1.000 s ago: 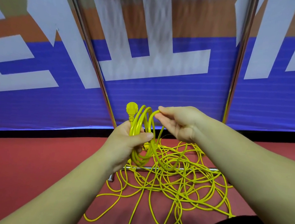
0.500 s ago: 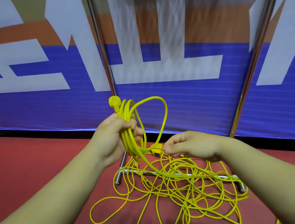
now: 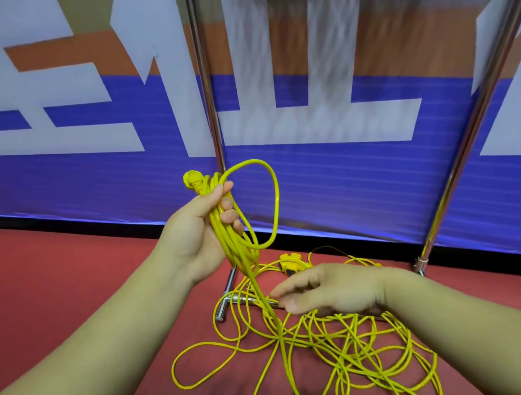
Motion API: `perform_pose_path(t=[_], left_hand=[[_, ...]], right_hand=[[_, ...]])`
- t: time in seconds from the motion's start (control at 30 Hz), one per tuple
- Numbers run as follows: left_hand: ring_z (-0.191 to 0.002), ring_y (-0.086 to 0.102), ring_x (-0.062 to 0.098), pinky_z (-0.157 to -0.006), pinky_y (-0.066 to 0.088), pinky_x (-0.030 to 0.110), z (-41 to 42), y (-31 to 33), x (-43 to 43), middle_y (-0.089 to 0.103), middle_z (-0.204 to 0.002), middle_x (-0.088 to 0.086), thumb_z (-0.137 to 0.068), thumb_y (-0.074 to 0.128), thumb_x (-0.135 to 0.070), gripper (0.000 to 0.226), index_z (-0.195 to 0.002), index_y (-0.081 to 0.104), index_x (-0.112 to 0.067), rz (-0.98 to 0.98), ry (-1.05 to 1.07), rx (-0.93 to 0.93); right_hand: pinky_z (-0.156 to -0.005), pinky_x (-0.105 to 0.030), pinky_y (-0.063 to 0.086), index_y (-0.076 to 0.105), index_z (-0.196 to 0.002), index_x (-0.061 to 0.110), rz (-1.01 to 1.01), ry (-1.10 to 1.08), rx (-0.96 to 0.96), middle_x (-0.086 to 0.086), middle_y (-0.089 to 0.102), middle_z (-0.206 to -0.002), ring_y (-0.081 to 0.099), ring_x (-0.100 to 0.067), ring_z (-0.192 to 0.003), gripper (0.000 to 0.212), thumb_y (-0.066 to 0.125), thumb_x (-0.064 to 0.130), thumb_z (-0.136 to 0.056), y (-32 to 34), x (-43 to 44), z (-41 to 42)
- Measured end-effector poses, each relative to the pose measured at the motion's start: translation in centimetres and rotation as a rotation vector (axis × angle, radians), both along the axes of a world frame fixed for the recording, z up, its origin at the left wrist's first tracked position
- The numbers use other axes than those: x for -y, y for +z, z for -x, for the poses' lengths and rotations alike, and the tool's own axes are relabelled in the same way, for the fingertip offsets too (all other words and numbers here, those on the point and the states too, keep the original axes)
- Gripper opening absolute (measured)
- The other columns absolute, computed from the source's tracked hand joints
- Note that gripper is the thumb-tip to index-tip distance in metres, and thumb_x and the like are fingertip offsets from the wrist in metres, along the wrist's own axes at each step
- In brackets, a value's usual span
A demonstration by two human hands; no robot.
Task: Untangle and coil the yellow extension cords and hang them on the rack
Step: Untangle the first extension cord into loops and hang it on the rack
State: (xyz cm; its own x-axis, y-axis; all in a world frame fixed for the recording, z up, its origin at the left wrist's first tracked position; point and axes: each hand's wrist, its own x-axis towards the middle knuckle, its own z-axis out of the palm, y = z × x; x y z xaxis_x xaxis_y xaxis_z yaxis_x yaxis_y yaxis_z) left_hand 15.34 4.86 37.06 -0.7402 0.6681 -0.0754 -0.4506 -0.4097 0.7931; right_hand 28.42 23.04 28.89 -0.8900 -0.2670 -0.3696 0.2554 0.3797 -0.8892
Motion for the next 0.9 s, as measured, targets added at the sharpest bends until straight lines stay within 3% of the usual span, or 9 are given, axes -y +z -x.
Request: perform_pose_path(t=[0.07,0.17,0.3,0.4,0.53,0.6,0.67,0.77,0.9], left_hand=[[-0.048,0.041,0.006,-0.051,0.044,0.021,0.2,0.2,0.1,0.041,-0.064,-0.005,-0.087,0.06,-0.027,0.013,-0.093,0.062,-0.016,0.017,0.019,0.027],[-0.041,0.036,0.004,-0.047,0.04,0.018,0.3,0.3,0.3,0.035,-0.056,-0.009,-0.095,0.057,-0.034,0.022,-0.078,0.055,-0.02,0.042,0.039,0.09],[-0.04,0.039,0.003,-0.048,0.043,0.018,0.1,0.7,0.5,0.035,-0.053,-0.01,-0.101,0.052,-0.04,0.034,-0.072,0.051,-0.022,0.064,0.07,0.142],[-0.046,0.05,0.002,-0.052,0.05,0.019,-0.1,0.8,0.5,0.043,-0.053,-0.011,-0.102,0.05,-0.039,0.032,-0.074,0.051,-0.023,0.06,0.074,0.127],[-0.046,0.052,0.001,-0.049,0.049,0.017,0.0,1.1,0.8,0.049,-0.054,-0.012,-0.102,0.049,-0.037,0.028,-0.079,0.055,-0.021,0.031,0.071,0.108],[-0.042,0.047,0.0,-0.045,0.044,0.014,0.3,1.1,1.1,0.048,-0.055,-0.012,-0.102,0.048,-0.035,0.024,-0.085,0.056,-0.021,0.011,0.071,0.095],[-0.039,0.042,0.0,-0.043,0.039,0.013,0.7,1.0,1.6,0.046,-0.055,-0.012,-0.102,0.049,-0.034,0.021,-0.092,0.058,-0.019,-0.014,0.08,0.09],[-0.036,0.037,0.001,-0.043,0.034,0.012,1.2,0.9,2.3,0.04,-0.052,-0.012,-0.101,0.05,-0.036,0.022,-0.097,0.064,-0.019,-0.038,0.066,0.089],[-0.035,0.035,0.003,-0.044,0.032,0.013,1.5,1.0,3.1,0.033,-0.048,-0.01,-0.098,0.051,-0.043,0.029,-0.095,0.068,-0.019,-0.026,0.009,0.088]], right_hand=[[-0.083,-0.02,0.05,0.066,-0.125,0.035,-0.073,-0.024,-0.062,0.004,0.069,-0.12,0.065,-0.007,-0.103,0.037,0.073,0.034,-0.088,-0.4,1.0,0.3],[-0.099,-0.023,0.047,0.068,-0.12,0.03,-0.123,-0.08,-0.103,-0.003,0.069,-0.122,0.064,-0.01,-0.109,0.034,0.076,0.024,-0.087,-1.6,2.0,1.1],[-0.089,-0.045,0.053,0.064,-0.1,0.038,-0.042,-0.164,-0.115,0.007,0.069,-0.107,0.063,-0.015,-0.091,0.036,0.083,0.033,-0.07,-3.2,2.9,1.8],[-0.081,-0.03,0.048,0.062,-0.108,0.032,-0.068,-0.114,-0.062,0.007,0.063,-0.096,0.057,-0.007,-0.083,0.032,0.077,0.023,-0.082,-4.7,3.5,2.0],[-0.066,-0.007,0.04,0.068,-0.088,0.027,-0.104,-0.082,-0.022,0.019,0.065,-0.073,0.056,0.011,-0.065,0.012,0.066,0.017,-0.094,-6.7,4.1,1.8],[-0.064,-0.006,0.039,0.068,-0.091,0.016,-0.126,-0.107,-0.016,0.026,0.065,-0.065,0.056,0.014,-0.062,0.006,0.064,0.014,-0.095,-7.0,3.8,1.8],[-0.06,-0.011,0.037,0.062,-0.08,0.023,-0.193,-0.082,0.008,0.022,0.061,-0.059,0.051,0.009,-0.054,0.017,0.064,0.013,-0.094,-7.7,2.9,1.5],[-0.065,-0.018,0.042,0.057,-0.078,0.023,-0.288,-0.028,0.072,0.013,0.064,-0.078,0.054,0.004,-0.063,0.024,0.061,0.003,-0.091,-8.8,1.5,0.8],[-0.064,-0.015,0.049,0.064,-0.091,0.006,-0.305,-0.101,0.096,0.004,0.067,-0.085,0.063,0.002,-0.064,0.008,0.062,-0.001,-0.091,-8.4,-0.5,0.7]])
